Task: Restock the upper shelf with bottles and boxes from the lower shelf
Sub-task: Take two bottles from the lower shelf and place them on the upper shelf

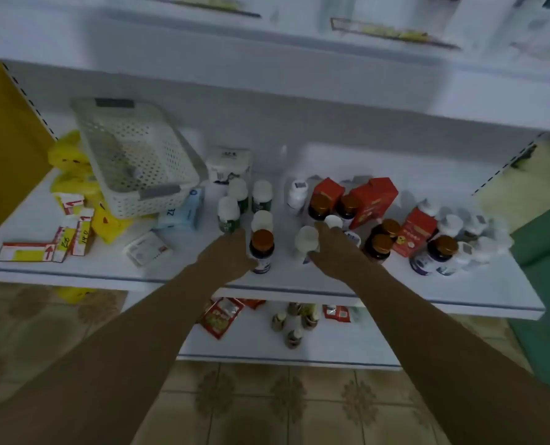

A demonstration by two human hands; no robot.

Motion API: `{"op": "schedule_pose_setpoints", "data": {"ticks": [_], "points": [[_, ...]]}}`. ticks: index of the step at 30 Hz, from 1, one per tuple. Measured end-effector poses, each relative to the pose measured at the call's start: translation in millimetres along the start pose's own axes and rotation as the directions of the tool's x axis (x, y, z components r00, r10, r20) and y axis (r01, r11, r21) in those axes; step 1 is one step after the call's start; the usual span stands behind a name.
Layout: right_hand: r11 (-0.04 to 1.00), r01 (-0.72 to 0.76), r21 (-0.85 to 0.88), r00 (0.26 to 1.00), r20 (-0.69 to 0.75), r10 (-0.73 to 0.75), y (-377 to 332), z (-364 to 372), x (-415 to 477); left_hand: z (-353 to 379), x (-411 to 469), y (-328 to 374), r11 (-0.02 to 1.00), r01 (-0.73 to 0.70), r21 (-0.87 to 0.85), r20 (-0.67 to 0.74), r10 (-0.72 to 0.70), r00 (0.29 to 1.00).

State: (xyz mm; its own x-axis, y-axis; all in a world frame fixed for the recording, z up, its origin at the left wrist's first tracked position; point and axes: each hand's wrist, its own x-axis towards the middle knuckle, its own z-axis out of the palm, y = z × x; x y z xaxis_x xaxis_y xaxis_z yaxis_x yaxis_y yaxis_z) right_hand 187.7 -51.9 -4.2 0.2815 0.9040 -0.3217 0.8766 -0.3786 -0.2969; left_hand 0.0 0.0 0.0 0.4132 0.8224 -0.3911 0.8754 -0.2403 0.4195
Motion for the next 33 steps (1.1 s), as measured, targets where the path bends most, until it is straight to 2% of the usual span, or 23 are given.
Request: {"op": "schedule_pose_setpoints", "data": {"ticks": [3,7,12,16,19,21,24,27,29,33], "points": [[1.000,-0.011,-0.009,1.000,-0.016,0.011,4.1,5.3,20.1,6.0,18.1,5.3,0.992,0.008,-0.126,-0.022,-0.011,1.000],[0.999,0.053,-0.007,0.998,-0.013,-0.053,7.3,20.6,38.2,18.1,39.5,7.8,0.978,-0.002,-0.208,-0.032,-0.005,0.999],[0.998,0.058,-0.023,0.995,-0.075,-0.059,8.5,29.9,46.6,27.1,48.2,8.2,0.949,0.021,-0.316,-0.026,-0.031,0.999],[0.995,0.001,0.098,0.998,-0.063,0.005,7.1,22.6,42.0,21.3,45.5,4.4,0.935,0.031,-0.353,0.032,-0.021,0.999],[0.981,0.035,0.192,0.996,-0.084,-0.019,1.5,4.3,29.2,12.7,36.6,3.9,0.891,0.069,-0.448,0.047,-0.053,0.997],[0.956,0.070,0.284,0.993,-0.107,-0.041,-3.1,-14.6,17.3,3.0,27.8,6.6,0.786,0.111,-0.608,0.058,-0.095,0.994],[0.889,0.110,0.444,0.991,-0.119,-0.063,-10.5,-49.7,-6.6,-20.7,2.3,16.5,0.546,0.122,-0.829,0.095,-0.077,0.992],[0.791,0.117,0.600,0.993,-0.082,-0.084,-19.0,-81.8,-34.3,-43.7,-25.3,25.1,0.384,0.054,-0.922,0.078,0.048,0.996],[0.754,0.132,0.644,0.991,-0.074,-0.111,-24.7,-96.1,-52.3,-58.9,-44.4,33.9,0.296,0.032,-0.955,0.059,0.083,0.995],[0.732,0.187,0.655,0.978,-0.054,-0.202,-36.8,-116.5,-90.8,-85.0,-82.7,52.1,0.201,0.017,-0.979,0.058,0.200,0.978]]}}
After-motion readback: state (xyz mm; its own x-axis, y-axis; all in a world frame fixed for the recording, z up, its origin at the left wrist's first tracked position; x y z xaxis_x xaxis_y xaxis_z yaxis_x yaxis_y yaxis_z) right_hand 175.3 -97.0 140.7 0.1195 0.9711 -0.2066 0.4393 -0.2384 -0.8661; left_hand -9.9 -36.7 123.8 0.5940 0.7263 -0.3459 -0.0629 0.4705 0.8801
